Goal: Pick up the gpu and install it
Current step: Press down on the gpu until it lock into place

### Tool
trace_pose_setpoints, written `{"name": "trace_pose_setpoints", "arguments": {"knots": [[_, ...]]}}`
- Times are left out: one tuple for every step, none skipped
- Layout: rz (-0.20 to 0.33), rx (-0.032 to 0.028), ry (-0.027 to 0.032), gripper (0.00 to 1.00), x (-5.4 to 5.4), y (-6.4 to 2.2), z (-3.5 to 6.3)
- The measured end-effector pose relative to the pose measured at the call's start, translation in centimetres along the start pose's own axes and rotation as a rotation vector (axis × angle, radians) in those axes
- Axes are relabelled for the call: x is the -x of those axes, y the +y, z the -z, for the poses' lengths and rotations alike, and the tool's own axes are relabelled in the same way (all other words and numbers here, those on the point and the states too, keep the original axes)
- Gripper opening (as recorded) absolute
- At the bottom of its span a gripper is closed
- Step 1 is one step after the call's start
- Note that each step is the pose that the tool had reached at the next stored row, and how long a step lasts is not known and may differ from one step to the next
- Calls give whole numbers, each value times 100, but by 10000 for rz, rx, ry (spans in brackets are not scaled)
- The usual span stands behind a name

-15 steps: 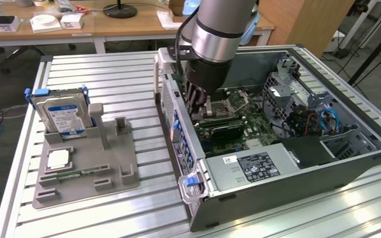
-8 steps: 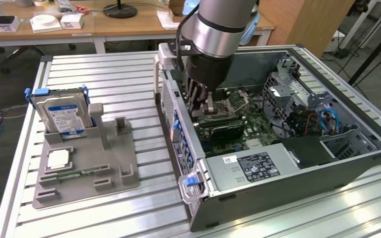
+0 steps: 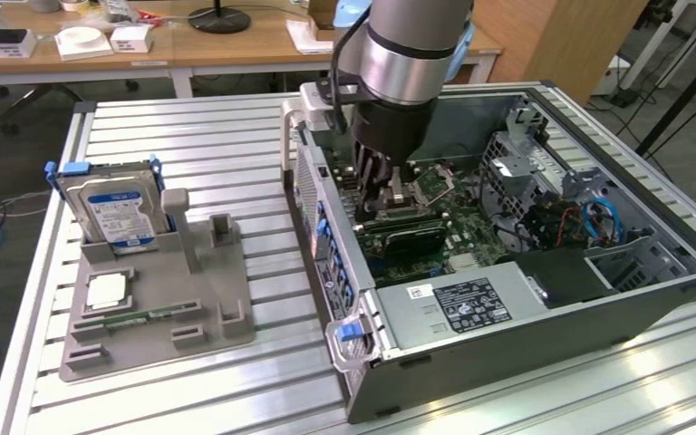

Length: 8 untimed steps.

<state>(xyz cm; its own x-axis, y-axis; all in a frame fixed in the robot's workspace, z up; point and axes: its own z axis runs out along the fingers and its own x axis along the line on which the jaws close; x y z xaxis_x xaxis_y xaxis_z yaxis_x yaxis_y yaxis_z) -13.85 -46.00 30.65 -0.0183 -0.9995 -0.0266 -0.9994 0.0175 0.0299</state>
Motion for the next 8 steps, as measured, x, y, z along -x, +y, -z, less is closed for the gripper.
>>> {"name": "trace_pose_setpoints", "arguments": {"knots": [[0,0,0,11,0,0,0],[1,0,0,11,0,-1,0],[1,1,0,11,0,-1,0],[1,1,0,11,0,-1,0],[1,0,1,11,0,-1,0],[1,1,1,11,0,-1,0],[1,1,1,11,0,-1,0],[1,1,0,11,0,-1,0]]}}
